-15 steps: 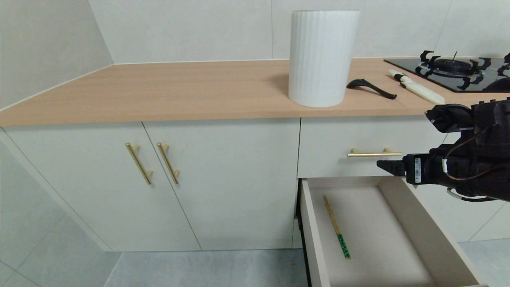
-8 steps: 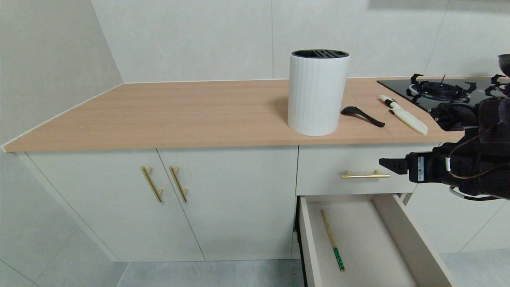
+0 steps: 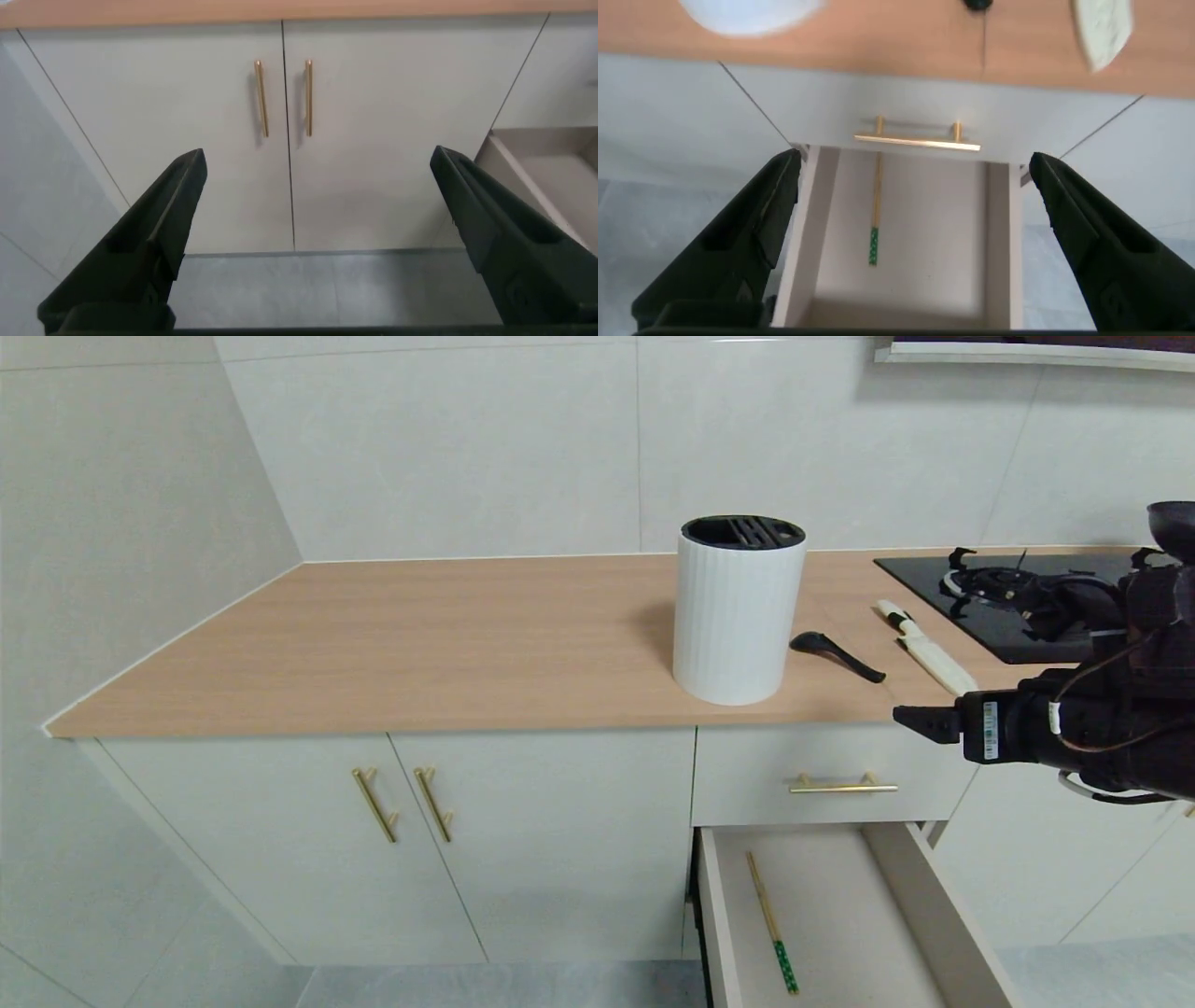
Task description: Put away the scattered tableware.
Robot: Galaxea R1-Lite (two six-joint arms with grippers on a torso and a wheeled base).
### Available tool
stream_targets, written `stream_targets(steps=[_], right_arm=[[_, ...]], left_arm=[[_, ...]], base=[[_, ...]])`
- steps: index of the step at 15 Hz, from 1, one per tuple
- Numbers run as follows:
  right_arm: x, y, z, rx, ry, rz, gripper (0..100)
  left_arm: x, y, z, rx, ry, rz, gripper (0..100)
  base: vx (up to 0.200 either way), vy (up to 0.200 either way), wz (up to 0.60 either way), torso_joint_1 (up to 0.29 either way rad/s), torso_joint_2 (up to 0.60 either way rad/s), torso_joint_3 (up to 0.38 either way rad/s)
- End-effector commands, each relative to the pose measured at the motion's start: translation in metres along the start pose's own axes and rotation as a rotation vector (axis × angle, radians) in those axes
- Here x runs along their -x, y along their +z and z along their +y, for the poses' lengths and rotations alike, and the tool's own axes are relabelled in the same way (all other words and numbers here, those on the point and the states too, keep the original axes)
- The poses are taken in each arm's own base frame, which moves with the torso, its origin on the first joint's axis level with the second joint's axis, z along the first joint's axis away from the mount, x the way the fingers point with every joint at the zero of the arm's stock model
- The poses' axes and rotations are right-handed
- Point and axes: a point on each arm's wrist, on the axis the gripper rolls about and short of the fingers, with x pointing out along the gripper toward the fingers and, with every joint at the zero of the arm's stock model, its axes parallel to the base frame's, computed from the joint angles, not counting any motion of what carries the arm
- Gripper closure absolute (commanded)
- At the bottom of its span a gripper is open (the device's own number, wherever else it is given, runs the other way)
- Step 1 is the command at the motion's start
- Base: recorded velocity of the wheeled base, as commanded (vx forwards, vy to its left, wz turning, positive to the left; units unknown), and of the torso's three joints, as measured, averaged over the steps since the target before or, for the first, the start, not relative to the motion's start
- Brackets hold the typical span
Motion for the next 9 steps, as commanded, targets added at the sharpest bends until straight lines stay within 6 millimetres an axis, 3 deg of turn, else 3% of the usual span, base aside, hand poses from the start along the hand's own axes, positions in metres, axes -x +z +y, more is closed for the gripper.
stream_targets(steps=[1, 4, 6, 9], right_arm=[[-0.001, 0.003, 0.000, -0.001, 0.003, -0.007, 0], [-0.014, 0.032, -0.022, 0.014, -0.012, -0.076, 0], [-0.024, 0.048, -0.038, 0.047, 0.090, -0.112, 0], [-0.059, 0.063, -0.050, 0.120, 0.147, -0.140, 0]], left_arm=[[0.000, 0.000, 0.000, 0.000, 0.000, 0.000, 0], [0.000, 0.000, 0.000, 0.000, 0.000, 0.000, 0], [0.000, 0.000, 0.000, 0.000, 0.000, 0.000, 0], [0.000, 0.000, 0.000, 0.000, 0.000, 0.000, 0]], base=[[0.000, 0.000, 0.00, 0.071, -0.16, -0.085], [0.000, 0.000, 0.00, 0.021, -0.05, -0.029], [0.000, 0.000, 0.00, 0.000, 0.00, 0.000], [0.000, 0.000, 0.00, 0.000, 0.00, 0.000]])
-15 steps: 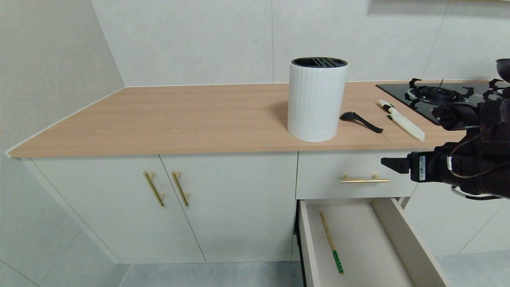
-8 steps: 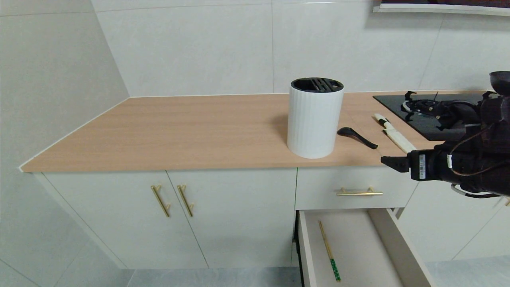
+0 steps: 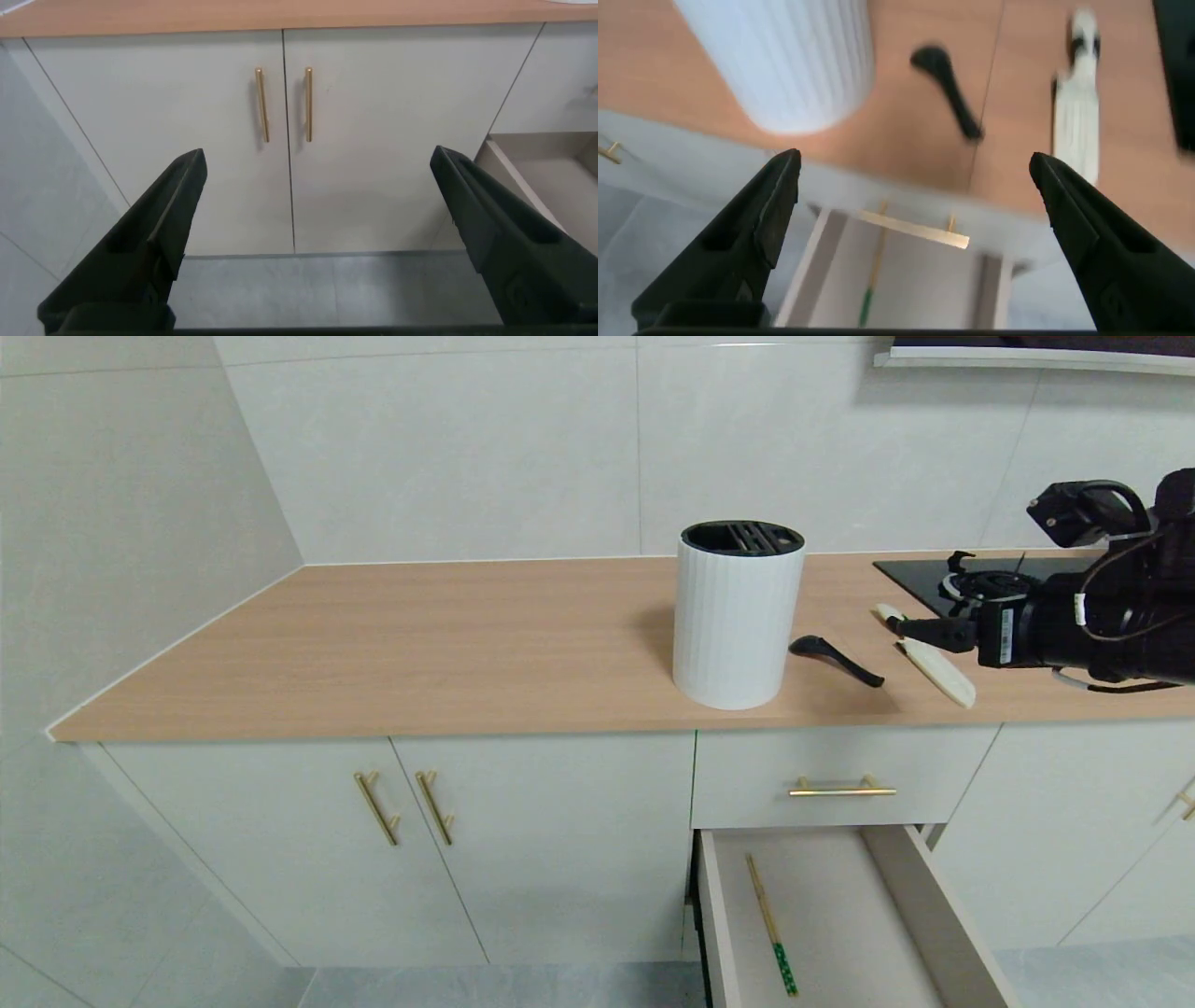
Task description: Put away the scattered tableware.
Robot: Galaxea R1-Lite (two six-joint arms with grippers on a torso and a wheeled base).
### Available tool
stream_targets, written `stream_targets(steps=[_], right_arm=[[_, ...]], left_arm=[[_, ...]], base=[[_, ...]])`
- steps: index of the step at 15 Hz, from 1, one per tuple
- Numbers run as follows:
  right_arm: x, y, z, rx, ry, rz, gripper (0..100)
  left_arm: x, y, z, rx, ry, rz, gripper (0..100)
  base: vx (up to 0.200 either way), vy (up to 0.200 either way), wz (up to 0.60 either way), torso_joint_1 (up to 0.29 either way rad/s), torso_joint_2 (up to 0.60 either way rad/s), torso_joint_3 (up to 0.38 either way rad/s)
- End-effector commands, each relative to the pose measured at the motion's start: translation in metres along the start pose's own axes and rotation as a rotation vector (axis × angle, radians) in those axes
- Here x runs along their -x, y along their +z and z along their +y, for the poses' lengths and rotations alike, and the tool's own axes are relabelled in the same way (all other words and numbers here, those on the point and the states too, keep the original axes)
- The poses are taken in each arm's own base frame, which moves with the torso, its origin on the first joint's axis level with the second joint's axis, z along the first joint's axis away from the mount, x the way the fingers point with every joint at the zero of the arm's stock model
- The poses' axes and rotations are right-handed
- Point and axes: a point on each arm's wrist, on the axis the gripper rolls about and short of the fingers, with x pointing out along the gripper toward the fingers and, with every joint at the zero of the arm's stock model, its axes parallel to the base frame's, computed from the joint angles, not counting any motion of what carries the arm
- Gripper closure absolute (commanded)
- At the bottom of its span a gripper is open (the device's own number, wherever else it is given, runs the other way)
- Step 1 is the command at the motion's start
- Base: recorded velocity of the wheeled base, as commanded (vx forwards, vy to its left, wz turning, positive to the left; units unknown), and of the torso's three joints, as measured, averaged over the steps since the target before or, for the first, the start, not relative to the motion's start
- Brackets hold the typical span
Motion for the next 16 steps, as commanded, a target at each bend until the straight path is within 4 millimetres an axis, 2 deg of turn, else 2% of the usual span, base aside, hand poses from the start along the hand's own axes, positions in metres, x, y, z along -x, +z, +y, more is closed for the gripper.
stream_targets(steps=[1, 2, 3, 6, 8, 10, 16], right_arm=[[-0.038, -0.005, -0.014, 0.014, -0.002, 0.004, 0], [-0.054, -0.015, -0.016, 0.019, 0.002, 0.003, 0], [-0.063, -0.019, -0.017, 0.023, 0.002, -0.003, 0], [-0.117, -0.056, -0.029, 0.111, -0.021, -0.090, 0], [-0.128, -0.065, -0.034, 0.101, -0.001, -0.079, 0], [-0.130, -0.070, -0.038, 0.083, 0.070, -0.074, 0], [-0.146, -0.077, -0.045, 0.046, 0.040, 0.020, 0]], left_arm=[[0.000, 0.000, 0.000, 0.000, 0.000, 0.000, 0], [0.000, 0.000, 0.000, 0.000, 0.000, 0.000, 0], [0.000, 0.000, 0.000, 0.000, 0.000, 0.000, 0], [0.000, 0.000, 0.000, 0.000, 0.000, 0.000, 0], [0.000, 0.000, 0.000, 0.000, 0.000, 0.000, 0], [0.000, 0.000, 0.000, 0.000, 0.000, 0.000, 0], [0.000, 0.000, 0.000, 0.000, 0.000, 0.000, 0]], base=[[0.000, 0.000, 0.00, 0.000, 0.00, 0.000], [0.000, 0.000, 0.00, 0.000, 0.00, 0.000], [0.000, 0.000, 0.00, 0.000, 0.00, 0.000], [0.000, 0.000, 0.00, 0.000, 0.00, 0.000], [0.000, 0.000, 0.00, 0.000, 0.00, 0.000], [0.000, 0.000, 0.00, 0.000, 0.00, 0.000], [0.000, 0.000, 0.00, 0.000, 0.00, 0.000]])
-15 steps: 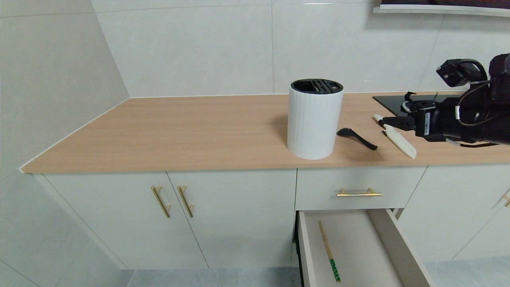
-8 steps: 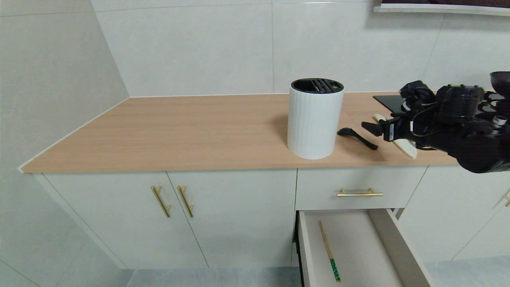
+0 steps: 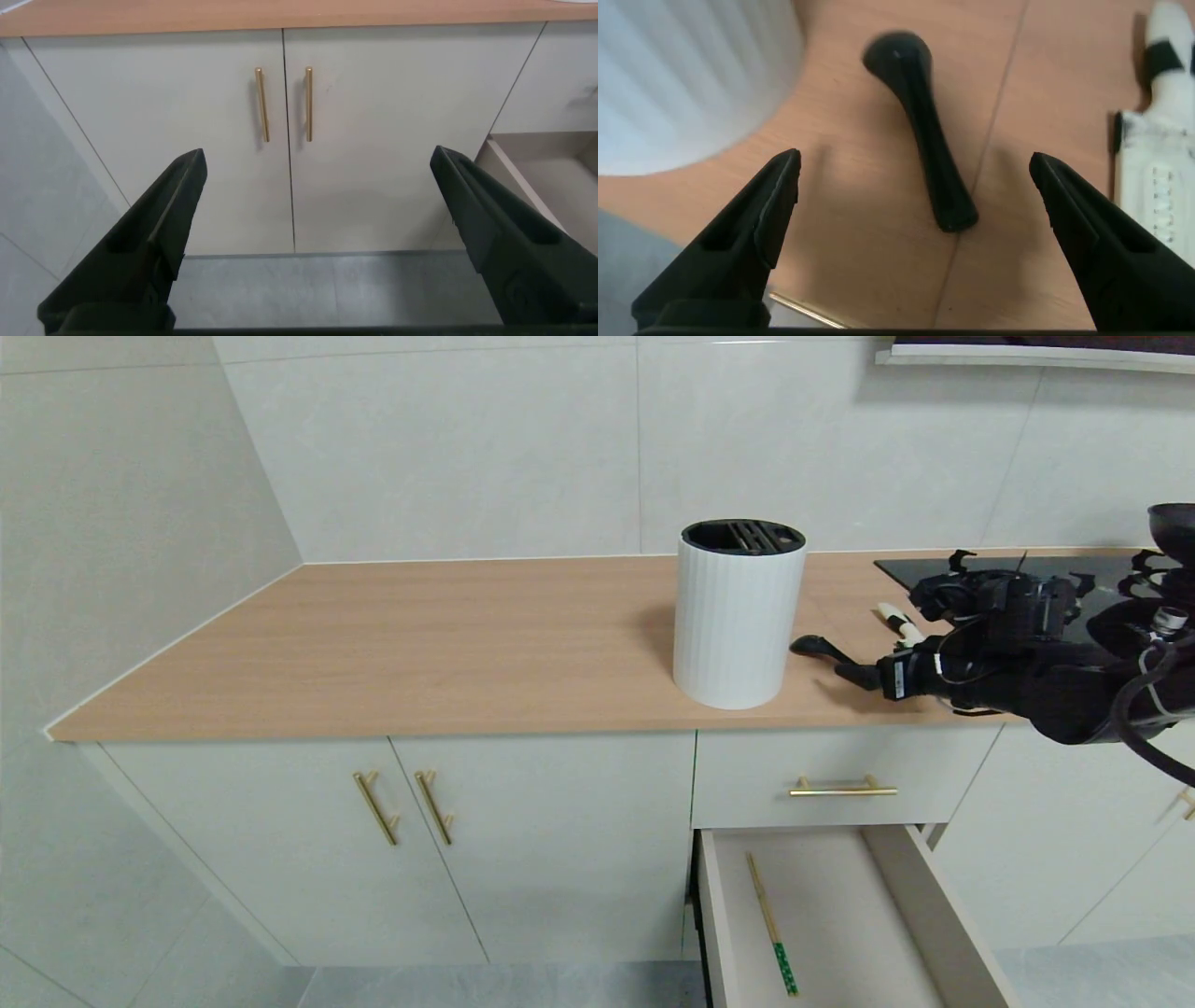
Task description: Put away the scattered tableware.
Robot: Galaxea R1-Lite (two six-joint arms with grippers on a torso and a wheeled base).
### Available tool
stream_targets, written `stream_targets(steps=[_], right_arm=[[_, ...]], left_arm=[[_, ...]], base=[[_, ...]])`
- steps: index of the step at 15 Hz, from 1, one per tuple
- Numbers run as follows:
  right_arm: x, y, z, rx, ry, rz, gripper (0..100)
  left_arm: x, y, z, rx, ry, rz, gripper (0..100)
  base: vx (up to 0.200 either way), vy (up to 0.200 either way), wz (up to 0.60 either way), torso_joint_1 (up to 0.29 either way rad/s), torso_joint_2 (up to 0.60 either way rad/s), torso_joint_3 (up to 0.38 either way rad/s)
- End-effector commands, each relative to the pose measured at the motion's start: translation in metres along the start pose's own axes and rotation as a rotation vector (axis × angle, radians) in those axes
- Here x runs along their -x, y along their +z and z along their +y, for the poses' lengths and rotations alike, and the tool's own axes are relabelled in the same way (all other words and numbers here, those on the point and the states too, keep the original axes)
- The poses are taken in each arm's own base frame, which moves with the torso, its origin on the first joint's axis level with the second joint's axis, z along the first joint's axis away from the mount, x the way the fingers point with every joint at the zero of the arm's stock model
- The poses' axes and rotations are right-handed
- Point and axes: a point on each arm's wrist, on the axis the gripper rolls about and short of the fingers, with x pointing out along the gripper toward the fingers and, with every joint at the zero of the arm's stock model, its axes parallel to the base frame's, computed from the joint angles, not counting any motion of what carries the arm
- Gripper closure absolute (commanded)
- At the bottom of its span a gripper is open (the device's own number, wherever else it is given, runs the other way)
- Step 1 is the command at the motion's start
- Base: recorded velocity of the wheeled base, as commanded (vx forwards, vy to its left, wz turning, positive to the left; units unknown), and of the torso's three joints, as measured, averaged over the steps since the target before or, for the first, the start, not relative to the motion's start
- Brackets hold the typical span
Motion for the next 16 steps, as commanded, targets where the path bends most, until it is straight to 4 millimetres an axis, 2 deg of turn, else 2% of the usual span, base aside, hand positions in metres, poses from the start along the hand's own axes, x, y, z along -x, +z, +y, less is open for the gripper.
stream_targets(steps=[1, 7, 14, 15, 16], right_arm=[[-0.008, -0.005, -0.001, -0.004, -0.006, 0.018, 0], [-0.019, -0.014, -0.004, -0.008, -0.039, 0.042, 0], [-0.022, -0.016, -0.005, -0.011, -0.042, 0.053, 0], [-0.022, -0.016, -0.005, -0.012, -0.041, 0.054, 100], [-0.022, -0.016, -0.005, -0.012, -0.041, 0.056, 100]], left_arm=[[0.000, 0.000, 0.000, 0.000, 0.000, 0.000, 0], [0.000, 0.000, 0.000, 0.000, 0.000, 0.000, 0], [0.000, 0.000, 0.000, 0.000, 0.000, 0.000, 0], [0.000, 0.000, 0.000, 0.000, 0.000, 0.000, 0], [0.000, 0.000, 0.000, 0.000, 0.000, 0.000, 0]], base=[[0.000, 0.000, 0.00, 0.000, 0.00, 0.000], [0.000, 0.000, 0.00, 0.000, 0.00, 0.000], [0.000, 0.000, 0.00, 0.000, 0.00, 0.000], [0.000, 0.000, 0.00, 0.000, 0.00, 0.000], [0.000, 0.000, 0.00, 0.000, 0.00, 0.000]])
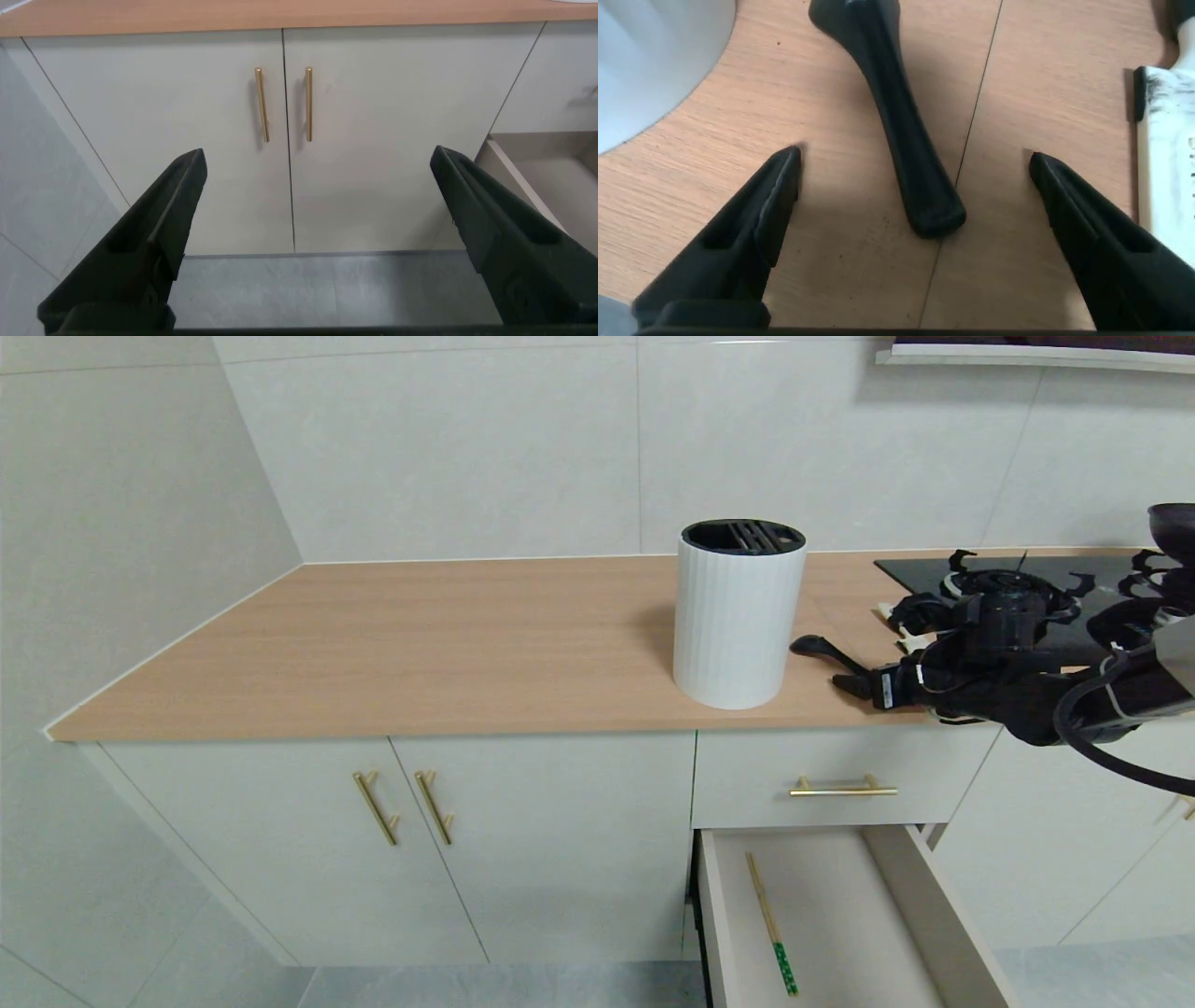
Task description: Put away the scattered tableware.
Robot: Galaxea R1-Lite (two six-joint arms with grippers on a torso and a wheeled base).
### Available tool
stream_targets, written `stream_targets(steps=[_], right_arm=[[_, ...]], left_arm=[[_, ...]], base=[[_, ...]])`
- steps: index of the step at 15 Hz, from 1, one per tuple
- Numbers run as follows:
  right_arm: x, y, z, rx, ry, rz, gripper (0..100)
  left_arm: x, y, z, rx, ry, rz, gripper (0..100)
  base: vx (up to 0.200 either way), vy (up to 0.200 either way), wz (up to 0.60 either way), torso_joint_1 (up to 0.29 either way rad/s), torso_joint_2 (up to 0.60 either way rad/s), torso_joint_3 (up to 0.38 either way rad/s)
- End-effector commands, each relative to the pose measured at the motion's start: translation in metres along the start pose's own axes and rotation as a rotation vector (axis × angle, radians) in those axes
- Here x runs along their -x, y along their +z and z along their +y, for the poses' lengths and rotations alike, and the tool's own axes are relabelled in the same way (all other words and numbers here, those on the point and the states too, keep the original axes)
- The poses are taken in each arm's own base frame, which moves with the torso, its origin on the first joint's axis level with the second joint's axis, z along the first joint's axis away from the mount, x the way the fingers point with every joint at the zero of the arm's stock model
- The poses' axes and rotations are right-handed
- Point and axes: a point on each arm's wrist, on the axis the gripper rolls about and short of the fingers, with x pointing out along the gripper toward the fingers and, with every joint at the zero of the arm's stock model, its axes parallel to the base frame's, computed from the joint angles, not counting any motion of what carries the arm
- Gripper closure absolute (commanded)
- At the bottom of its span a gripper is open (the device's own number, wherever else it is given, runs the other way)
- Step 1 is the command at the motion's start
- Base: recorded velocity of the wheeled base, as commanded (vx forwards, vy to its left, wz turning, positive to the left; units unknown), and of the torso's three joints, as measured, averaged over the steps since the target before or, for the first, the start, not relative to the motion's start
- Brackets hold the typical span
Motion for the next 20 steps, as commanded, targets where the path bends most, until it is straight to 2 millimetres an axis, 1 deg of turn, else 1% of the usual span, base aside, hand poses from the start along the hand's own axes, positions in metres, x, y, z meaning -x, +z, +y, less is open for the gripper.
stream_targets(steps=[1, 6, 10, 11, 13, 14, 15, 16, 18, 20], right_arm=[[0.001, 0.001, 0.000, 0.001, 0.001, -0.001, 100], [0.004, 0.002, 0.001, -0.006, 0.005, 0.021, 100], [0.021, 0.016, 0.004, -0.028, 0.013, 0.048, 100], [0.035, 0.027, 0.008, -0.075, 0.023, 0.065, 100], [0.052, 0.041, 0.016, -0.096, 0.041, 0.102, 100], [0.076, 0.056, 0.025, -0.134, 0.060, 0.155, 100], [0.085, 0.062, 0.029, -0.146, 0.068, 0.172, 100], [0.110, 0.073, 0.036, -0.165, 0.083, 0.220, 100], [0.143, 0.080, 0.047, -0.166, 0.106, 0.293, 100], [0.170, 0.085, 0.056, -0.166, 0.124, 0.328, 100]], left_arm=[[0.000, 0.000, 0.000, 0.000, 0.000, 0.000, 0], [0.000, 0.000, 0.000, 0.000, 0.000, 0.000, 0], [0.000, 0.000, 0.000, 0.000, 0.000, 0.000, 0], [0.000, 0.000, 0.000, 0.000, 0.000, 0.000, 0], [0.000, 0.000, 0.000, 0.000, 0.000, 0.000, 0], [0.000, 0.000, 0.000, 0.000, 0.000, 0.000, 0], [0.000, 0.000, 0.000, 0.000, 0.000, 0.000, 0], [0.000, 0.000, 0.000, 0.000, 0.000, 0.000, 0], [0.000, 0.000, 0.000, 0.000, 0.000, 0.000, 0], [0.000, 0.000, 0.000, 0.000, 0.000, 0.000, 0]], base=[[0.000, 0.000, 0.00, 0.000, 0.00, 0.000], [0.000, 0.000, 0.00, 0.000, 0.00, 0.000], [0.000, 0.000, 0.00, 0.000, 0.00, 0.000], [0.000, 0.000, 0.00, 0.000, 0.00, 0.000], [0.000, 0.000, 0.00, 0.000, 0.00, 0.000], [0.000, 0.000, 0.00, 0.000, 0.00, 0.000], [0.000, 0.000, 0.00, 0.000, 0.00, 0.000], [0.000, 0.000, 0.00, 0.000, 0.00, 0.000], [0.000, 0.000, 0.00, 0.000, 0.00, 0.000], [0.000, 0.000, 0.00, 0.000, 0.00, 0.000]])
